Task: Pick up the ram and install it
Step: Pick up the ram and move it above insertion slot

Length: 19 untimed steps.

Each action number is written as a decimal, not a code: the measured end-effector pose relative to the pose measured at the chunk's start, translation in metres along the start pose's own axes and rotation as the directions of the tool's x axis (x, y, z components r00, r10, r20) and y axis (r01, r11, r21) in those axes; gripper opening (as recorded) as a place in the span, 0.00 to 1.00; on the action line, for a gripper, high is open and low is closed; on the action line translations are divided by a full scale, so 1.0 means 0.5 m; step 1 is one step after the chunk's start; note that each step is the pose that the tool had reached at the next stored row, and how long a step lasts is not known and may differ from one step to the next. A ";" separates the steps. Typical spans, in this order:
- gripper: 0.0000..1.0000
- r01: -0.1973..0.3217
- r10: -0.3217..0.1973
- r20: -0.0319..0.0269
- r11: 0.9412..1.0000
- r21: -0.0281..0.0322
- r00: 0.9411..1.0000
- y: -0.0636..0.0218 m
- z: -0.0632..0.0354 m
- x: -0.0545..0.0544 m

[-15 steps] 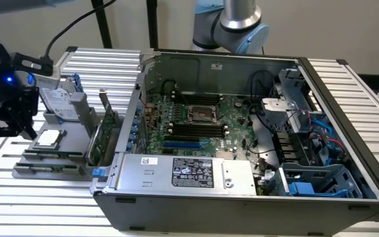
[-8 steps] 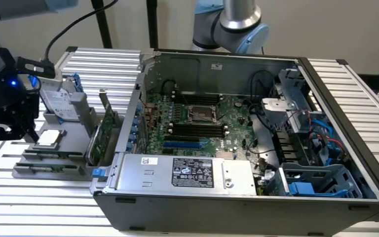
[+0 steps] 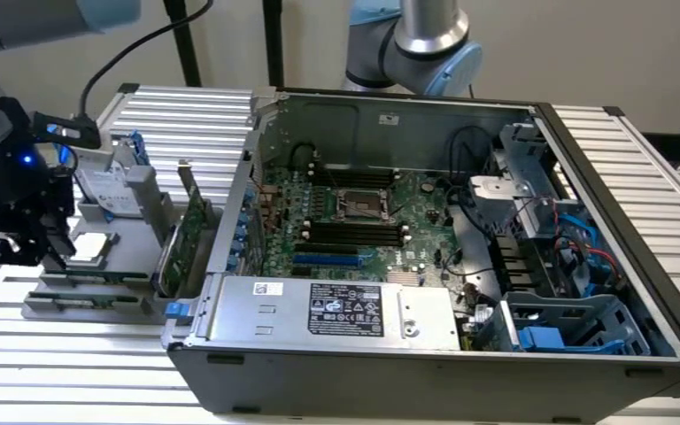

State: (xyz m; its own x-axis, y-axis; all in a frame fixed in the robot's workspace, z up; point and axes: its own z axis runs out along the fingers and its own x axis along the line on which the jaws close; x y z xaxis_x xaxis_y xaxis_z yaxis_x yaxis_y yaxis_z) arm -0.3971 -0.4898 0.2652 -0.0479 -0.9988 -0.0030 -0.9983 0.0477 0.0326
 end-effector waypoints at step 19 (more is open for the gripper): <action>1.00 0.051 -0.051 -0.002 0.999 0.000 0.999 -0.028 0.070 0.022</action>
State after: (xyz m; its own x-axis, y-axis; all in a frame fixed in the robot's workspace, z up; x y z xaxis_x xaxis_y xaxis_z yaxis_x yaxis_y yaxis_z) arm -0.3847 -0.5011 0.2298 0.0037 -1.0000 -0.0027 -0.9995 -0.0038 0.0325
